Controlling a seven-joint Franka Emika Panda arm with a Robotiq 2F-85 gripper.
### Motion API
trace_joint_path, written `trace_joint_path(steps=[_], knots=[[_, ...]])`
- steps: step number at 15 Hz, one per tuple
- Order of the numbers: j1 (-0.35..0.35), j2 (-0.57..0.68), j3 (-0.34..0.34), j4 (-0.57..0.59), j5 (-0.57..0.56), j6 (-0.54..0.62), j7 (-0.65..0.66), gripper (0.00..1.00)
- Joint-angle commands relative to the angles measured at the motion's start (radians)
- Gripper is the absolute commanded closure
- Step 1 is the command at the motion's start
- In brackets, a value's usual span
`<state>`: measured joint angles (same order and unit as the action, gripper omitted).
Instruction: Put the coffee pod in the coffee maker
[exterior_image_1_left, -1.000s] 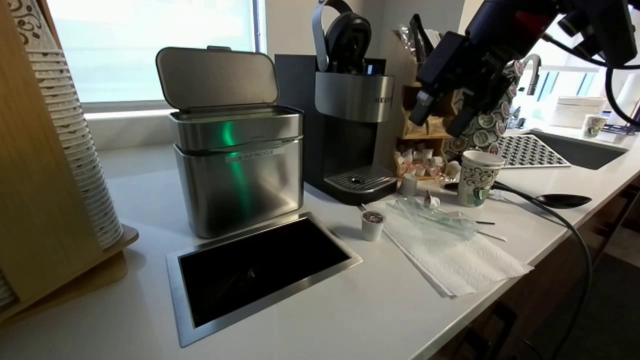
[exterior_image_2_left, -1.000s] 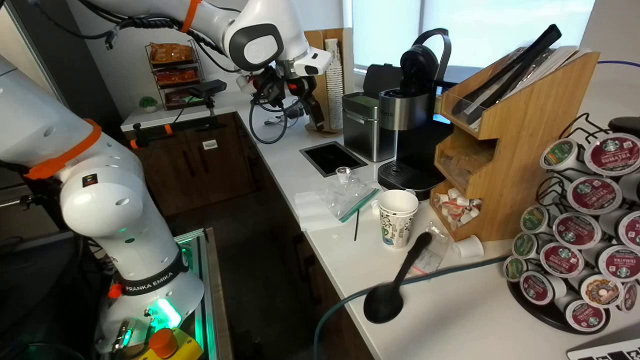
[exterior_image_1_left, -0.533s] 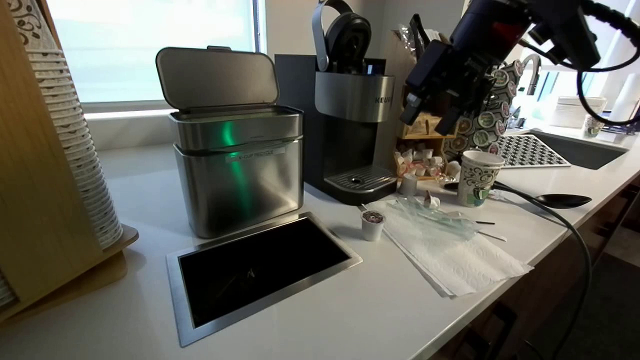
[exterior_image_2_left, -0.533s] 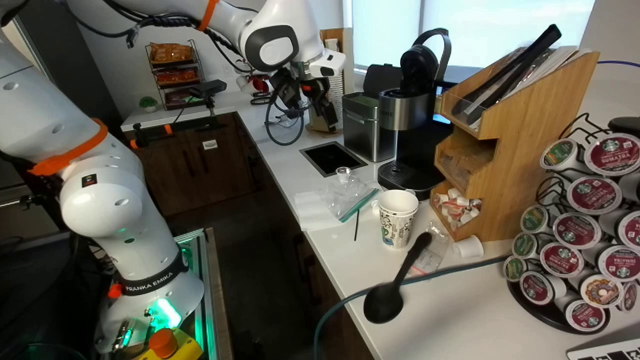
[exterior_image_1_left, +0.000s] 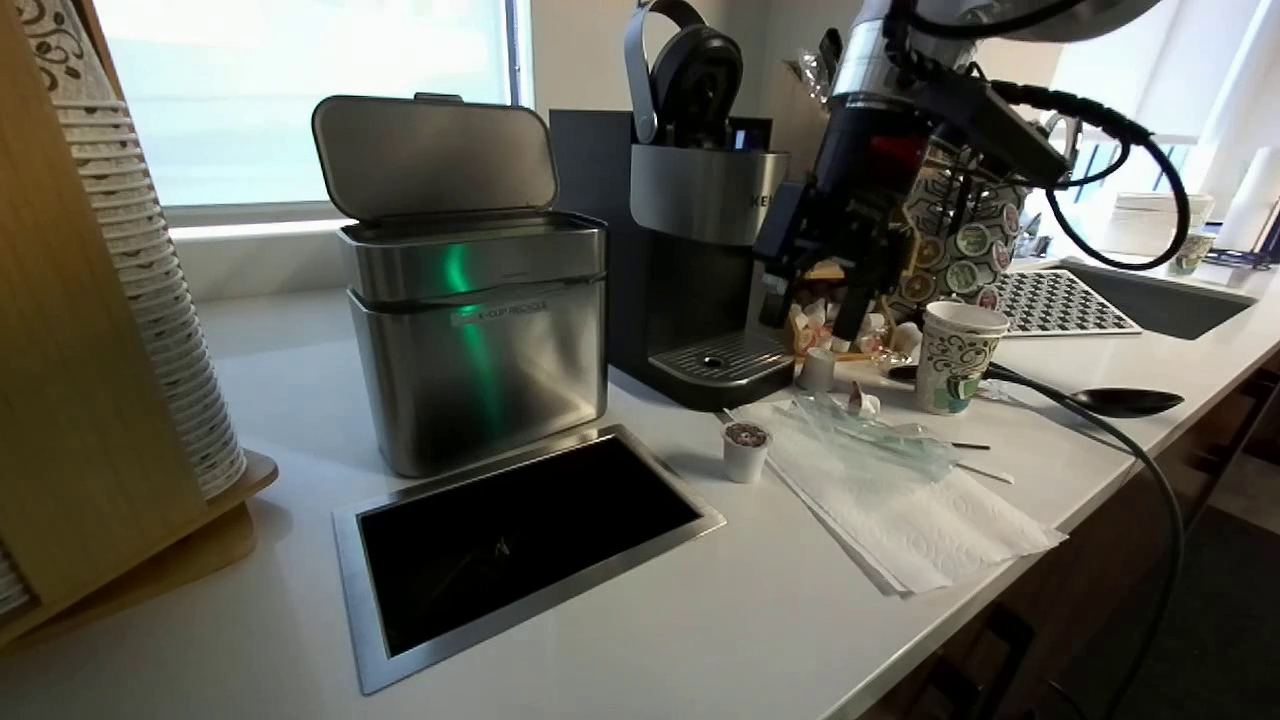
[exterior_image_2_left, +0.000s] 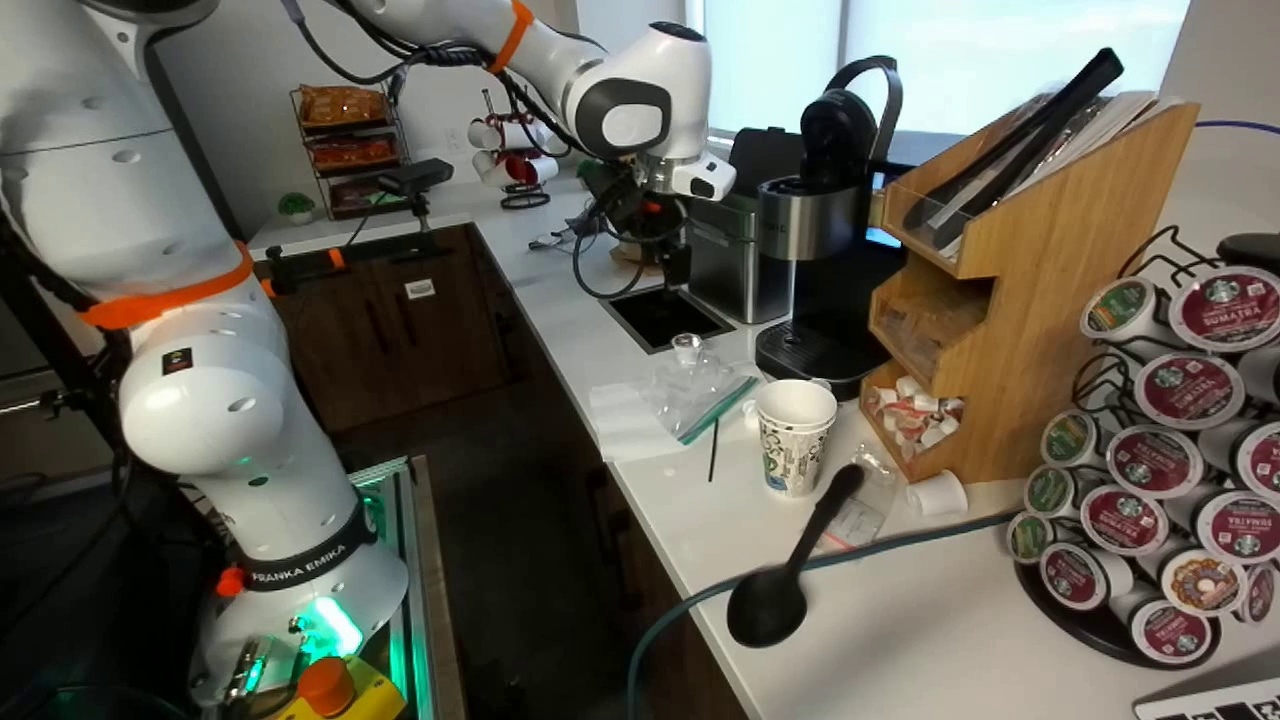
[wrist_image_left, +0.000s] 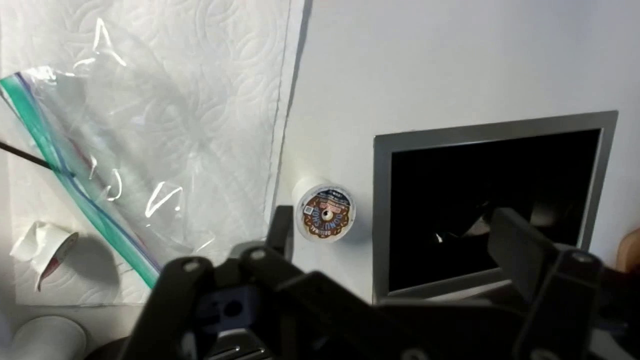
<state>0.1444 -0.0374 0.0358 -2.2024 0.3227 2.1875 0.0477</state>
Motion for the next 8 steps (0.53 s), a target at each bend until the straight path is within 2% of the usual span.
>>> trace_joint_path(steps=[1, 3, 8], knots=[[-0.021, 0.005, 0.021, 0.004, 0.000, 0.000, 0.000, 0.00], [-0.023, -0.001, 0.022, 0.004, 0.000, 0.000, 0.000, 0.00], [-0.029, 0.115, 0.027, 0.076, -0.038, -0.032, 0.023, 0.00]])
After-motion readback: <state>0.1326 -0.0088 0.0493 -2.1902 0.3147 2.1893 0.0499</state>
